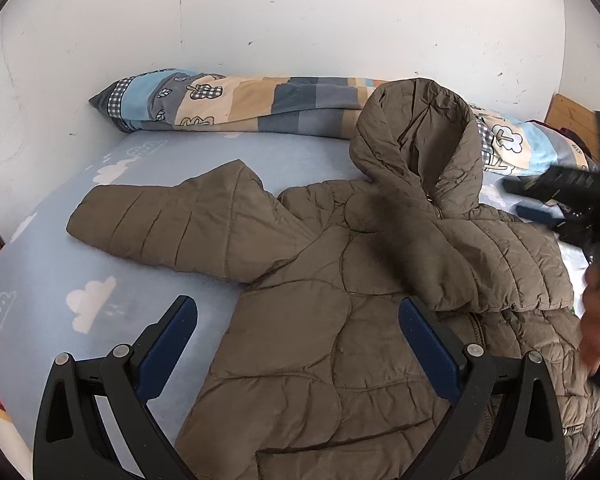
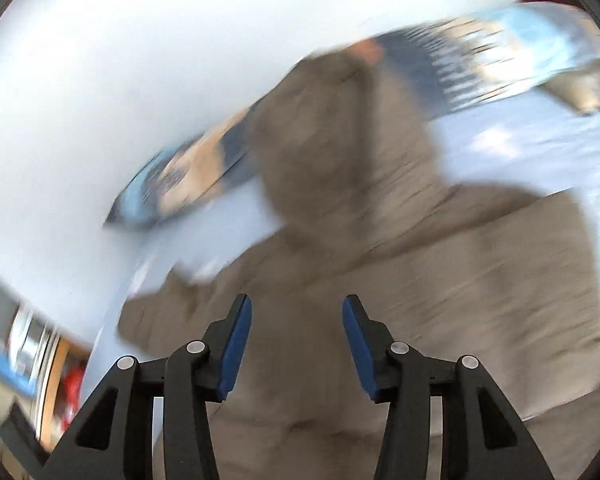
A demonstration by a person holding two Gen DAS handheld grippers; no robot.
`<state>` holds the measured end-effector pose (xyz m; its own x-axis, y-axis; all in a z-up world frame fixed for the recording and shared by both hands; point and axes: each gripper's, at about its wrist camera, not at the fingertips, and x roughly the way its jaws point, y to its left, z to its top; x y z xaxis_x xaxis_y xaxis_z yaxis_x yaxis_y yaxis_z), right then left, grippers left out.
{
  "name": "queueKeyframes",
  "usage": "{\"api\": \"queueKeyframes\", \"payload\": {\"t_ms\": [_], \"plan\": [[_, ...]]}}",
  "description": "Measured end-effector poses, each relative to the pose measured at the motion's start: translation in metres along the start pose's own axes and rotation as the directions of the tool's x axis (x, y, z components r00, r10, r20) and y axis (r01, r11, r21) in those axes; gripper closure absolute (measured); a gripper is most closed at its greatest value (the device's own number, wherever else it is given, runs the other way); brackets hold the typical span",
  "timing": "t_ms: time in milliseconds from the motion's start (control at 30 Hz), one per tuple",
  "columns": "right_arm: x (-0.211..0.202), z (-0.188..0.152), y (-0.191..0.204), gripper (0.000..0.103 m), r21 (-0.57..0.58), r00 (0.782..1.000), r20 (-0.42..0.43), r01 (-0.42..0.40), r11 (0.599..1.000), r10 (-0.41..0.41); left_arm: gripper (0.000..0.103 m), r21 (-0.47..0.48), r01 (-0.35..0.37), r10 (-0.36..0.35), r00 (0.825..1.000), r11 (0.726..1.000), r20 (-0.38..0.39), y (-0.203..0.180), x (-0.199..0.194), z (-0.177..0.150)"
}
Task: Fold large clothes
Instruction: 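Carry the sleeve across the jacket body and open the right gripper, then move the left gripper to the other sleeve cuff and grasp it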
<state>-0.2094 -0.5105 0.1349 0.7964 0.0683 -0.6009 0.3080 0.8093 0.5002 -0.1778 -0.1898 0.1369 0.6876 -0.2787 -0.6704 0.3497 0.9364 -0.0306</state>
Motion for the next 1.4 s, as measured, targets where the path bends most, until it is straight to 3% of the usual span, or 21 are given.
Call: {"api": "queueKeyframes", "payload": {"t_ms": [67, 200, 367, 500, 633, 733, 800, 900, 1000, 1067, 1100, 1200, 1400], "plan": [[-0.011, 0.012, -0.038, 0.052, 0.057, 0.985, 0.027, 0.171, 0.984, -0.173, 0.002, 0.011, 0.001, -0.001, 1.0, 1.0, -0.002, -0.002, 0.001, -0.001], [-0.007, 0.012, -0.108, 0.052, 0.144, 0.925, -0.044, 0.38, 0.914, -0.378, 0.002, 0.016, 0.005, -0.005, 1.0, 1.0, -0.009, -0.005, 0.003, -0.001], [0.033, -0.015, -0.152, 0.056, 0.159, 0.886, -0.233, 0.441, 0.883, -0.4, 0.002, 0.024, 0.007, -0.007, 1.0, 1.0, -0.015, -0.009, 0.007, -0.001], [0.034, -0.009, -0.132, 0.056, 0.055, 0.84, -0.218, 0.52, 0.853, -0.498, 0.002, 0.035, -0.002, 0.002, 1.0, 0.999, -0.013, -0.008, 0.007, -0.001], [0.017, -0.002, -0.071, 0.056, -0.04, 0.875, -0.103, 0.471, 0.881, -0.473, 0.002, -0.011, -0.007, 0.006, 1.0, 1.0, -0.018, 0.006, 0.007, 0.003], [0.017, -0.015, -0.021, 0.056, -0.133, 0.917, -0.088, 0.375, 0.917, -0.388, 0.002, -0.047, -0.017, 0.016, 1.0, 0.999, -0.021, 0.019, 0.007, 0.007], [0.032, -0.03, 0.01, 0.056, -0.193, 0.937, -0.12, 0.302, 0.934, -0.328, 0.002, -0.065, -0.027, 0.026, 0.999, 0.997, -0.023, 0.028, 0.006, 0.008], [0.055, -0.057, 0.041, 0.056, -0.291, 0.932, -0.163, 0.267, 0.919, -0.323, 0.002, -0.096, -0.041, 0.038, 0.999, 0.995, -0.036, 0.043, 0.008, 0.01], [0.088, -0.085, 0.044, 0.055, -0.386, 0.883, -0.229, 0.304, 0.871, -0.41, 0.002, -0.127, -0.05, 0.043, 0.997, 0.991, -0.057, 0.057, 0.012, 0.012], [0.089, -0.089, 0.048, 0.055, -0.409, 0.873, -0.221, 0.321, 0.854, -0.434, 0.002, -0.145, -0.054, 0.045, 0.997, 0.988, -0.071, 0.065, 0.014, 0.013], [0.081, -0.085, 0.05, 0.055, -0.395, 0.878, -0.227, 0.313, 0.864, -0.422, 0.002, -0.156, -0.055, 0.043, 0.996, 0.986, -0.078, 0.069, 0.015, 0.013], [0.048, -0.075, 0.063, 0.055, -0.341, 0.919, -0.201, 0.26, 0.904, -0.34, 0.002, -0.195, -0.055, 0.038, 0.995, 0.979, -0.087, 0.084, 0.015, 0.017], [-0.044, -0.086, 0.07, 0.049, -0.245, 0.959, -0.108, 0.23, 0.942, -0.262, 0.002, -0.299, -0.057, 0.027, 0.994, 0.952, -0.101, 0.126, 0.014, 0.027]]}}
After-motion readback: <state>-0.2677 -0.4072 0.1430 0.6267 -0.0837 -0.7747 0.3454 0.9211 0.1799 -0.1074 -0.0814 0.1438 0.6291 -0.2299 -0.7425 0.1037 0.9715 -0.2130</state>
